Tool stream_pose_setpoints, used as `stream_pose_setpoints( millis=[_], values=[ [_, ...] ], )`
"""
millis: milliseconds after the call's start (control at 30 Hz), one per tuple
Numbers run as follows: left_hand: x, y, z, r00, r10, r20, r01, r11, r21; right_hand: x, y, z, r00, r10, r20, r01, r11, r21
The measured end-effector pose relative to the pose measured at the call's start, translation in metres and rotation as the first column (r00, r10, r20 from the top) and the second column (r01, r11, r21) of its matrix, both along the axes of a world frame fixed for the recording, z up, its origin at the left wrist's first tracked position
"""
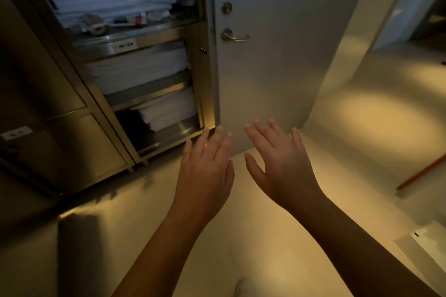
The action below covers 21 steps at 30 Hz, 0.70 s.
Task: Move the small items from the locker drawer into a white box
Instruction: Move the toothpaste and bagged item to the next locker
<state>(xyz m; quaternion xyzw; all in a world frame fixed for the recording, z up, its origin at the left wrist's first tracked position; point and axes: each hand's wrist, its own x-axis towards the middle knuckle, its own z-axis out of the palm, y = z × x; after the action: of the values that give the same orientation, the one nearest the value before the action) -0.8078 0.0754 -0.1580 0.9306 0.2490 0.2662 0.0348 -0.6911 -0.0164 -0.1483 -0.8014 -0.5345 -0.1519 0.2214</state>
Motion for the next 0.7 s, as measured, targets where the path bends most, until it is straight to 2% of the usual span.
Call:
stream_pose_setpoints(
  millis=[333, 700],
  values=[
    [0.055, 0.084, -0.001, 0.988, 0.153, -0.024, -0.153, 0.988, -0.021, 0.067, 0.101, -0.002, 0.989, 0.149, 0.003, -0.149, 0.989, 0.014],
    [0.059, 0.233, -0.012, 0.972, 0.235, -0.029, -0.237, 0.969, -0.068, 0.073, 0.261, -0.008, 0.971, 0.232, -0.051, -0.233, 0.973, -0.007]
  ],
)
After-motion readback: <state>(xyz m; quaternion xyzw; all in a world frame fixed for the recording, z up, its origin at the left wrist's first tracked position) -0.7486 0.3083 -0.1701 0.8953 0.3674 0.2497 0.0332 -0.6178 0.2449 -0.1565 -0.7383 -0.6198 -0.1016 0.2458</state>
